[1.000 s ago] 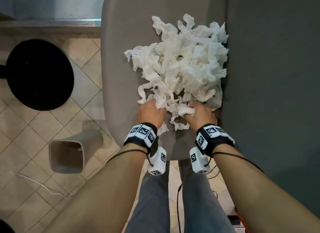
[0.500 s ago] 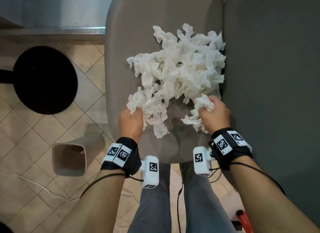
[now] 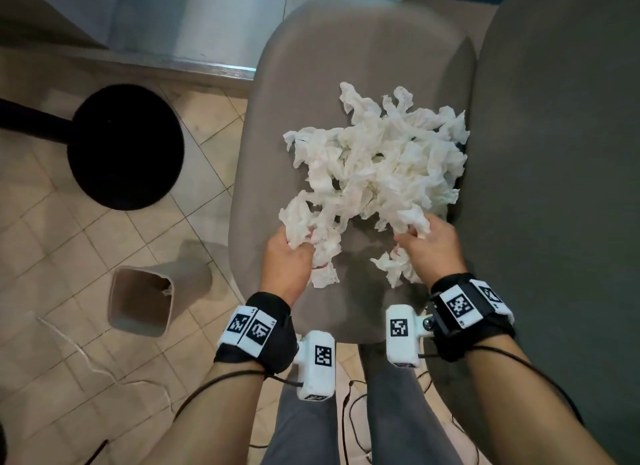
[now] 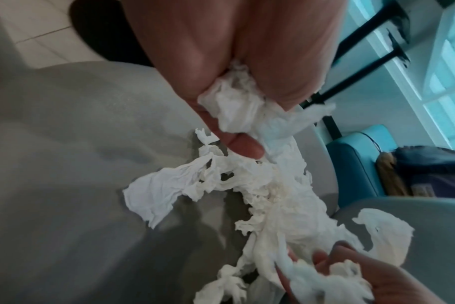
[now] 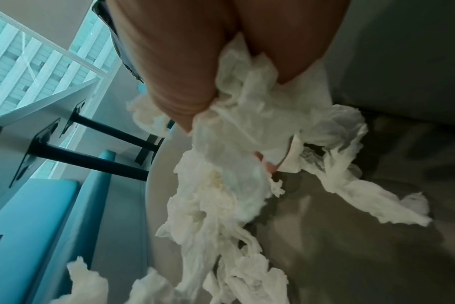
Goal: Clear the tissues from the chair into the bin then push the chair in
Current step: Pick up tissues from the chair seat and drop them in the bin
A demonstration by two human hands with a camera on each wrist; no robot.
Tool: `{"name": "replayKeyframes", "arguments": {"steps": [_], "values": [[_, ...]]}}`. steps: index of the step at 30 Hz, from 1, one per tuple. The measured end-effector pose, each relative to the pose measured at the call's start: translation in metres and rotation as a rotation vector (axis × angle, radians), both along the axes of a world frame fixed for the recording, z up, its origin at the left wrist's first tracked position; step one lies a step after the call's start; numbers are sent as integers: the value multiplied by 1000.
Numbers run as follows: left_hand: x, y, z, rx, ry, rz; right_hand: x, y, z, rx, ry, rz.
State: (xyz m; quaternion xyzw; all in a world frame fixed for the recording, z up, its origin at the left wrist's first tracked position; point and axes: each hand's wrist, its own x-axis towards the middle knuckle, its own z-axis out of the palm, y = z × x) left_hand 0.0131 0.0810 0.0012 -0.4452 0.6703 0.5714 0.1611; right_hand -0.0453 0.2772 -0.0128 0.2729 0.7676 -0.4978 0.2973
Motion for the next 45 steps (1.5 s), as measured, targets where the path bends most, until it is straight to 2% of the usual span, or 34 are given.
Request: {"name": "replayKeyframes", "arguments": {"steps": [3,7,10,13,21,24,29,31,34,37,40,45], "values": [[6,9,11,0,-5,114,-6,-8,9,-165,-20,-128],[10,17,32,67,5,279,-11,-7,19,-105,85,2],[13,20,45,149,90,248,-15,-5,23,-55,132,108],[20,16,41,119,84,183,-17,-10,28,-43,122,96],[37,-11,50,194,84,329,-13,-50,42,74,8,159],[53,-28,49,186,89,359,-2,-73,42,-6,56,266],[102,-69,43,156,84,444,33,-121,41,-164,250,533],[128,-89,40,148,53,473,54,-150,43,-179,266,647],[172,-124,33,79,21,501,90,-203,51,-171,183,789],[225,-161,12,16,-63,597,130,-263,46,-145,-1,892],[280,-195,-15,-55,-174,622,170,-316,18,-129,-80,1010],[348,-245,-75,-41,-87,644,219,-392,-29,-185,-74,1207]]}}
